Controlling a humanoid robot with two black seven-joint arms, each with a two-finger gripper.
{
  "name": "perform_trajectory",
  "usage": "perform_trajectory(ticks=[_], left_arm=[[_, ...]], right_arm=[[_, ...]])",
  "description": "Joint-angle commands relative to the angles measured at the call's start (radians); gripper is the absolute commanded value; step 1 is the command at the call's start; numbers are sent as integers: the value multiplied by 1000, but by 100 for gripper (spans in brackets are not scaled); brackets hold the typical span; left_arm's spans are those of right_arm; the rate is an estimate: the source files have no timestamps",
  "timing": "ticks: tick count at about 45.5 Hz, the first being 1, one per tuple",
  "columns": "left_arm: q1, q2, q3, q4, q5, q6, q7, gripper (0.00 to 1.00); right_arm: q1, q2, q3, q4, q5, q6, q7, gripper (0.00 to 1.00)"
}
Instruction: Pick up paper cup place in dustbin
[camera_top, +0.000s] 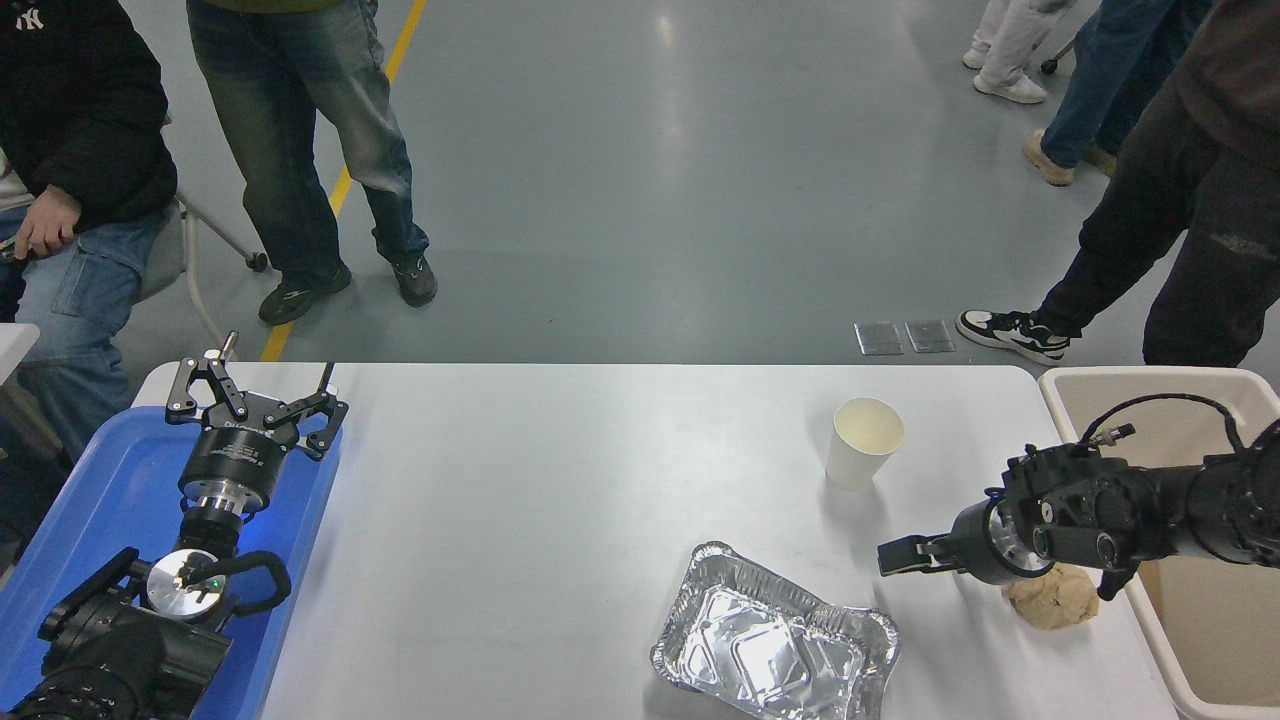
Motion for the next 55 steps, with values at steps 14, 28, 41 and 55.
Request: perform_trajectory(ticks=[14, 28, 41, 55], left_arm=[[0, 0, 0, -1, -2, 0, 0, 99], [0, 0, 0, 1, 0, 0, 0, 99], [0, 0, 0, -1, 0, 0, 0, 99], [0, 0, 2, -1, 0, 0, 0, 99]], right_arm=[[31, 4, 10, 1, 34, 7, 6, 100], [355, -166, -13, 269, 34, 74, 13, 100], [742, -320, -95, 489, 35, 221, 7, 100], [1015, -314, -150, 593, 127, 298, 2, 100]])
